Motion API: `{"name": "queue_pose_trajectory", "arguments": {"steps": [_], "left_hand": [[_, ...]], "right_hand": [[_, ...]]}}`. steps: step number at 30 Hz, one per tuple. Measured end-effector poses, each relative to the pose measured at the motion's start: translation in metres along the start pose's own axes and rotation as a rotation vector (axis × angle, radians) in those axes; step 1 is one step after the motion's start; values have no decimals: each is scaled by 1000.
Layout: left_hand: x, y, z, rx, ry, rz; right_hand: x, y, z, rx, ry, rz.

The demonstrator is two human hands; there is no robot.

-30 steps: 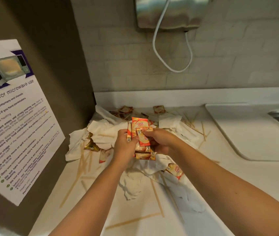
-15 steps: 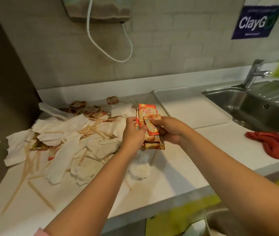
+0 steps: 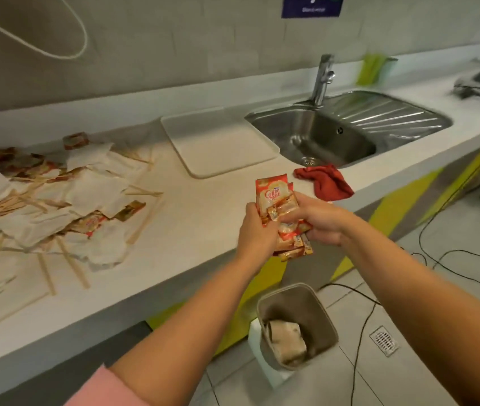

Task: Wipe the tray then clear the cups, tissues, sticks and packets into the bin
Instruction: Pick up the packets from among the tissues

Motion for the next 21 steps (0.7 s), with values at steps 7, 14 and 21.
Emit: {"name": "queue_pose_trajectory", "arguments": {"steps": [7,14,21], "left_hand": [[-82,28,-51,131,-62,-340],[-88,51,-93,386,-285,-446],[-75,58,-112,431,-247,-401]], "right_hand": [[60,24,84,-257,83,23],[76,-7,182,-649,509,279],[54,-29,204,-676,804,398]]}}
Point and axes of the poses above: each hand's wrist, its own y-axis away from the middle knuckle, its own x-axis out of the back of the hand, z = x × y, the point moved 2 cm from there along -y, towards the middle knuckle, and after that the axes turned 12 degrees about -x, right-handed, at the moved point
